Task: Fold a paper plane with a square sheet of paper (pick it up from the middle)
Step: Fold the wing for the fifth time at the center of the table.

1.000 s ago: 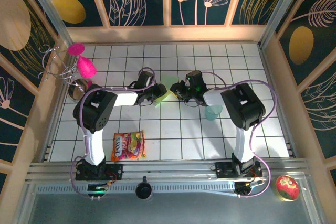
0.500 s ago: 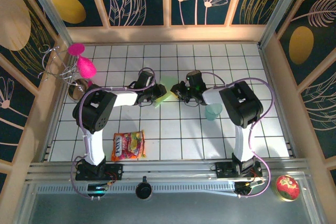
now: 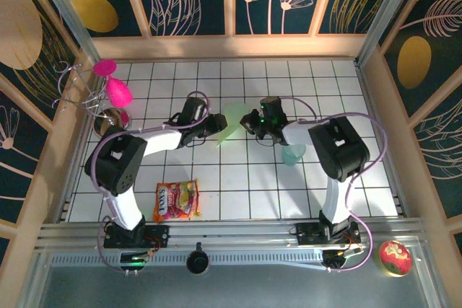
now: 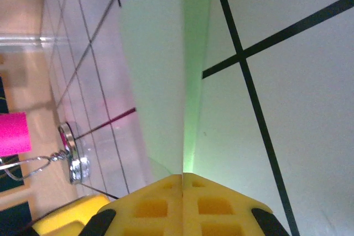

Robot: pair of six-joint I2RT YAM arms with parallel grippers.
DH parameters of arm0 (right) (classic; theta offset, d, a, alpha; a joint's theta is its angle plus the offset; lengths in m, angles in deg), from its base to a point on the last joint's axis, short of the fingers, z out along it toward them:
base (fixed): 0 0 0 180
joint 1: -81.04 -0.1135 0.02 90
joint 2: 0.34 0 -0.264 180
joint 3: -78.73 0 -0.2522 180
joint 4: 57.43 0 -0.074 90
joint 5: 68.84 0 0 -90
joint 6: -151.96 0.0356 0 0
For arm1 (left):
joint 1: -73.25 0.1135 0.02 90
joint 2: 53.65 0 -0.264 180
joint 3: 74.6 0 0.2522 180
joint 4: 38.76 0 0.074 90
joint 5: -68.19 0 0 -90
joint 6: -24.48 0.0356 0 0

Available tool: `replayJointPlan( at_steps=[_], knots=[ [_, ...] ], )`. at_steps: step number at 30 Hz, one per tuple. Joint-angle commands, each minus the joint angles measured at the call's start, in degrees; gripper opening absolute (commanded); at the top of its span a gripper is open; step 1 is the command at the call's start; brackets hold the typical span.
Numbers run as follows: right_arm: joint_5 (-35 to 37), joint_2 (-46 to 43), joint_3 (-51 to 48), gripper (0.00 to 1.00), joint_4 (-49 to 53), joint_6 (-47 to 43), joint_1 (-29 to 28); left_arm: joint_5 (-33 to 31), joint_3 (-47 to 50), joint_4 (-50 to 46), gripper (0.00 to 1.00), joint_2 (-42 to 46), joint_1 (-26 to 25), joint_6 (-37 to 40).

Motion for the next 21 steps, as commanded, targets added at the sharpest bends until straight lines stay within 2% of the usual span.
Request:
replayJointPlan(
  at_steps=[1,6,11,21],
  knots=[
    [5.22,-5.32,-2.98,0.0,0.91,2.56,0.12,-1.14,6.41,9.08,0.45,5.28,-0.47,4.18],
    [8.47,-9.41,-6.15,0.0,1.48,5.81,0.21,-3.67,10.34,12.71,0.58,8.49,-1.97,10.09],
    [8.98,-10.76,-6.48,0.0,2.8,7.65,0.27,-9.46,9.44,12.06,0.69,7.97,-7.94,21.12],
    [5.76,-9.7,-5.62,0.0,2.96,8.98,0.91,-8.99,8.66,19.05,0.68,3.76,-10.81,36.04]
  ],
)
